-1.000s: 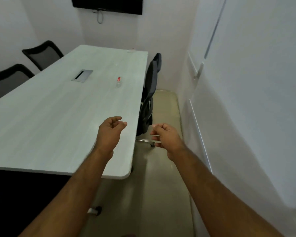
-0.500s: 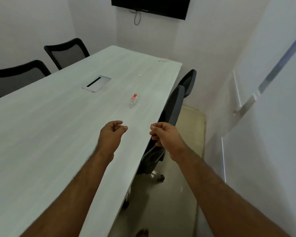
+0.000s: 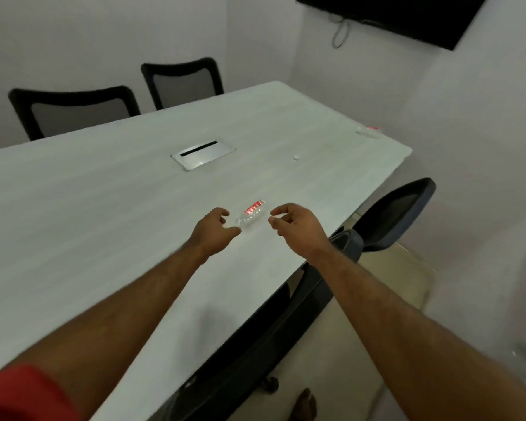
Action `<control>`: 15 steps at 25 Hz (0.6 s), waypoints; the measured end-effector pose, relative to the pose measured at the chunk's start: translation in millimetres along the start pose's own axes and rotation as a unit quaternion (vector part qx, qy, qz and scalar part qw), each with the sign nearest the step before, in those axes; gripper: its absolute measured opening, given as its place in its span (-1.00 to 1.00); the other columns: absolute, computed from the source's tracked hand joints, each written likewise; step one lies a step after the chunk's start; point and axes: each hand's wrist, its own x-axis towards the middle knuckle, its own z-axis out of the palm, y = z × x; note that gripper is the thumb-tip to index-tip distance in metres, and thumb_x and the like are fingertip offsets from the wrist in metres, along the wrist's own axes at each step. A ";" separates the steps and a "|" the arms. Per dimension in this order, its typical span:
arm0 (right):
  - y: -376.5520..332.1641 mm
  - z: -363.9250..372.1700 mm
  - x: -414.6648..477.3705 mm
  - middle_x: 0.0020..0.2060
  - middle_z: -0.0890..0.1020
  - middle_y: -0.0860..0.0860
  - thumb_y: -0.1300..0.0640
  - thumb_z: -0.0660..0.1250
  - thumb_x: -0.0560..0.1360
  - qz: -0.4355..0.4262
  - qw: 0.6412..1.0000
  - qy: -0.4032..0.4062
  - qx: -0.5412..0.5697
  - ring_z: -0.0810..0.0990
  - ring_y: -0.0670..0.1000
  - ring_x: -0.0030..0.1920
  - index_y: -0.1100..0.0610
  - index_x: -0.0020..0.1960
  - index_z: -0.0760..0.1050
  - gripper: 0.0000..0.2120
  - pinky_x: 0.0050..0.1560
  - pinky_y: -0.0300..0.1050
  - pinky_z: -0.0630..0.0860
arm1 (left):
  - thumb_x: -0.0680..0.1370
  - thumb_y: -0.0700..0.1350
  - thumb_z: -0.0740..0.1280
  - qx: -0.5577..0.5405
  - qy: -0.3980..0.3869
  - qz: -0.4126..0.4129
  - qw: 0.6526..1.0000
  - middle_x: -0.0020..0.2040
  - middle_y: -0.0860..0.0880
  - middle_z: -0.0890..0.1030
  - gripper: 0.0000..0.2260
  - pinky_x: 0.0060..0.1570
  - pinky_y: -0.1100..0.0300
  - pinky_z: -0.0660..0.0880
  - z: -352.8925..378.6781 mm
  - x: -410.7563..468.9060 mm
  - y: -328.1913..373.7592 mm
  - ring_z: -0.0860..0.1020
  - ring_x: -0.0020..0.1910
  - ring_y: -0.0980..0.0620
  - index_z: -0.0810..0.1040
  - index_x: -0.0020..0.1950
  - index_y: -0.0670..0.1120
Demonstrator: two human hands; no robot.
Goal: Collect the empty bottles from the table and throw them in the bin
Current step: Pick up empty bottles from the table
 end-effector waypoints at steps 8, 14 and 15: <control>54.1 -23.6 159.5 -0.07 0.65 0.03 -0.01 0.42 0.50 -0.056 0.972 -0.196 -0.120 0.64 0.05 -0.05 0.09 0.16 0.59 -0.71 -0.06 -0.12 0.53 | 0.27 0.30 0.50 0.268 0.023 -0.184 0.945 0.50 -0.17 0.28 0.00 0.34 -0.10 0.39 118.7 96.4 -40.9 0.28 0.47 -0.20 0.14 0.53 -0.10; 76.7 12.0 239.5 -0.06 0.62 -0.03 0.01 0.45 0.44 -0.135 0.931 -0.269 -0.204 0.59 0.02 -0.03 0.05 0.16 0.59 -0.69 -0.10 -0.18 0.41 | 0.19 0.30 0.54 0.333 -0.013 -0.255 0.908 0.59 -0.08 0.02 0.12 0.36 -0.33 0.23 143.3 128.8 -48.0 0.02 0.56 -0.24 0.03 0.55 -0.05; 84.7 19.9 248.5 0.00 0.63 -0.01 0.01 0.44 0.43 -0.160 0.920 -0.275 -0.229 0.59 0.05 0.04 0.05 0.21 0.57 -0.64 -0.05 -0.15 0.45 | 0.18 0.30 0.55 0.332 -0.018 -0.265 0.905 0.60 -0.07 -0.01 0.14 0.37 -0.35 0.21 145.0 133.8 -50.2 -0.02 0.57 -0.24 0.02 0.56 -0.06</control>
